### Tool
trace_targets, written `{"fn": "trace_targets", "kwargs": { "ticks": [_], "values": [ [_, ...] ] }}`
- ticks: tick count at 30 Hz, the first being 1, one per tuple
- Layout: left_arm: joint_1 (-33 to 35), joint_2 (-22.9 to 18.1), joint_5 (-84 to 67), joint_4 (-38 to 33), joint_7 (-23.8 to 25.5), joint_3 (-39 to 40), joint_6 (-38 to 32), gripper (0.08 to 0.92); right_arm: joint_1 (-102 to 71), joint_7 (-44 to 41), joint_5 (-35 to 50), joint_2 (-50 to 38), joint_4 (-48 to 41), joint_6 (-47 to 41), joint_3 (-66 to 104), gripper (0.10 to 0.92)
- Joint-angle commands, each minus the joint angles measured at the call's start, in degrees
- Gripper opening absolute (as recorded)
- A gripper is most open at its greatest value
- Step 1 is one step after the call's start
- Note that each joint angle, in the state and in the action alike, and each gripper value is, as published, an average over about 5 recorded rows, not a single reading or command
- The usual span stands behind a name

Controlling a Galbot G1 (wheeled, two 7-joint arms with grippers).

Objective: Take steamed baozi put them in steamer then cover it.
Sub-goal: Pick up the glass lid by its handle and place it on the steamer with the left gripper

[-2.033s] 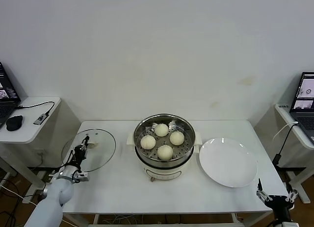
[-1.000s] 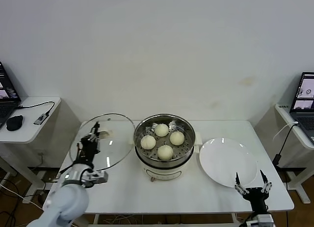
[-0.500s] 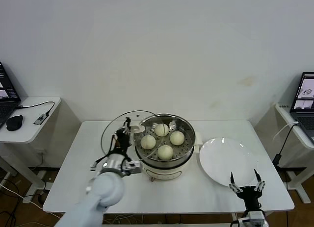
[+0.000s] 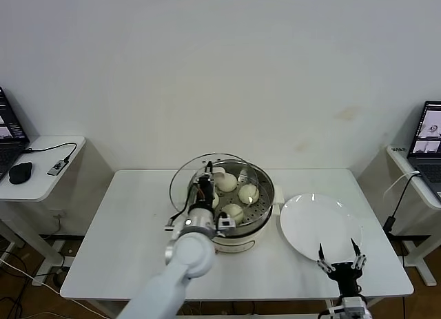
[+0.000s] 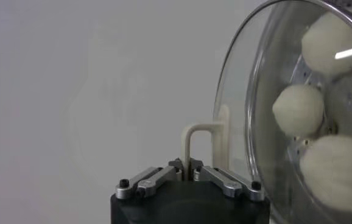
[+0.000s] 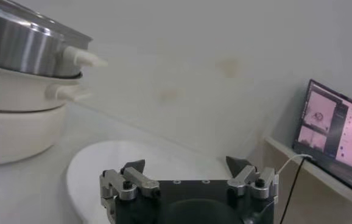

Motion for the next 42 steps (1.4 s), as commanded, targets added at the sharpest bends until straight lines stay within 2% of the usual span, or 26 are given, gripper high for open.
{"fn": "trace_targets", "kwargs": {
  "ticks": [1,14,42],
  "values": [
    [-1.52,-7.06,7.88,6.10,2.06,1.89,0.50,0.132,0.16,0.00,-0.71,0.08,-0.32,0.09,-0.13,0.823],
    [-1.87,-8.61,9.86,9.92,1.80,2.77,0.38,0.132,0.31,-0.17,-0.36,-0.25,-0.96,0.30,-0.13,0.823],
    [-2.15,-10.11,9.63,11.85,0.78,1.88,0.13,0.132,0.28,-0.40,-0.49,-0.39,-1.45,0.69,-0.98,0.823]
  ]
}}
